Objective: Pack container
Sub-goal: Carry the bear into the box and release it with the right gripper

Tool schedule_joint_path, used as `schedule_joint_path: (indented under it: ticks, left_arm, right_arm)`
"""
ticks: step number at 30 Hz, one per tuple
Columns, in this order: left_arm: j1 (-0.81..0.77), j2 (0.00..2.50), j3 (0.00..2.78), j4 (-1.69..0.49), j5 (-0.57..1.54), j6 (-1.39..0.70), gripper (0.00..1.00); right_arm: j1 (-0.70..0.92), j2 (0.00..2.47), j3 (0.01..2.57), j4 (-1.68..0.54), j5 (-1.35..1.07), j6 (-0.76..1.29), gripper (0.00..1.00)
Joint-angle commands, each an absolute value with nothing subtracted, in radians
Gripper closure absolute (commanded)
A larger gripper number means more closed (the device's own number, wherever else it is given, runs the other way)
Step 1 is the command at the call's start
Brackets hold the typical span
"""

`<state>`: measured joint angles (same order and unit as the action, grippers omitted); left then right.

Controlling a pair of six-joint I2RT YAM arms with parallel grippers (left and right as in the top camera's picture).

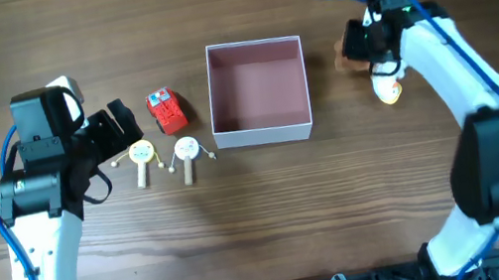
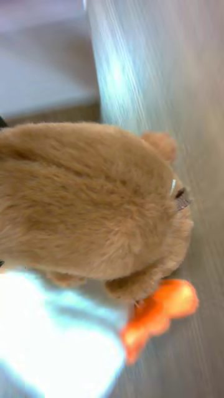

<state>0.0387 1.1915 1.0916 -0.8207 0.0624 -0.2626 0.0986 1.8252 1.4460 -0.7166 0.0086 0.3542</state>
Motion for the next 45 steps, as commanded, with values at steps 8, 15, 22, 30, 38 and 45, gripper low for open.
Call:
schedule_joint_path:
  ticks: [8, 15, 22, 30, 38, 45]
  left_arm:
    - [0.044, 1.192, 1.111, -0.821, 0.078, -0.239, 0.0]
    - [0.044, 1.192, 1.111, -0.821, 0.078, -0.239, 0.0]
    - [0.044, 1.192, 1.111, -0.821, 0.078, -0.239, 0.0]
    - [0.044, 1.192, 1.111, -0.821, 0.078, -0.239, 0.0]
    - [0.044, 1.192, 1.111, -0.821, 0.078, -0.239, 0.0]
    - [0.044, 1.192, 1.111, -0.821, 0.078, -0.239, 0.0]
  right_arm:
    - [0.41, 1.58, 1.55, -0.824, 0.03, 0.523, 0.96]
    - [0.55, 1.79, 1.529, -0.789, 0.028, 0.659, 0.96]
    - [0.586, 2.0, 1.529, -0.594, -0.046, 0.616, 0.96]
    - [0.586, 2.035, 1.531, -0.463, -0.047, 0.507, 0.4]
    - [0.582, 1.961, 1.532, -0.459, -0.046, 0.418, 0.32]
    - [0.533, 1.748, 1.532, -0.529, 0.031, 0.418, 0.19]
